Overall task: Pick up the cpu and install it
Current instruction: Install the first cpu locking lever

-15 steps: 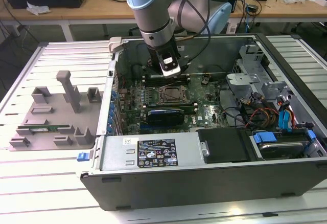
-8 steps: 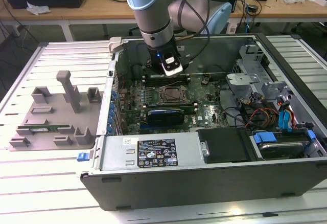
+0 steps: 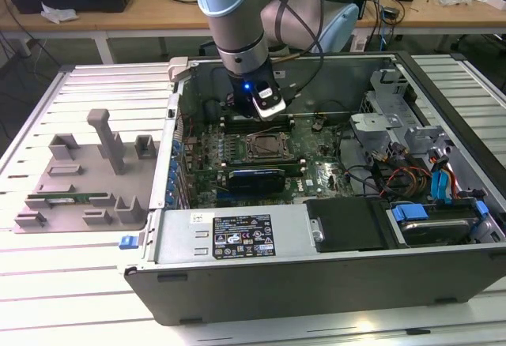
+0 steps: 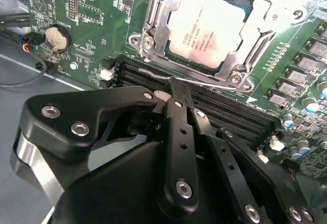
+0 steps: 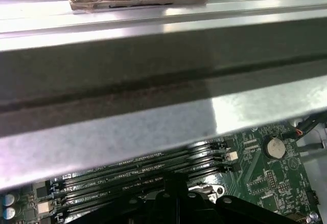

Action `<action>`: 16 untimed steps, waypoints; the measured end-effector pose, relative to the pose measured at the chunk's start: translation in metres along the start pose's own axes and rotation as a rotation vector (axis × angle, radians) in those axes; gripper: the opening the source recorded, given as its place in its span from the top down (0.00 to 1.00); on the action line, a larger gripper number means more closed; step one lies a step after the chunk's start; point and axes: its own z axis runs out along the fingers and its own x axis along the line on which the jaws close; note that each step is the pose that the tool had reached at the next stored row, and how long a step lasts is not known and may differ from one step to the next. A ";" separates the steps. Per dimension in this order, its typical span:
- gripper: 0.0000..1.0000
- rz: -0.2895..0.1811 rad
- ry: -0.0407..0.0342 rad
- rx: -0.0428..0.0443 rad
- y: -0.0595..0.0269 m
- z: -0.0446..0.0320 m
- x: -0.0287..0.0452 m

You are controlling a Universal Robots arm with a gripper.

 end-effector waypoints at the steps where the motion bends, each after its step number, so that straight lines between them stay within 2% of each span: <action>1: 0.89 -0.001 0.0000 -0.0002 0.0000 0.0001 -0.0001; 16: 0.89 -0.002 -0.0009 0.0044 -0.0021 0.0064 0.0000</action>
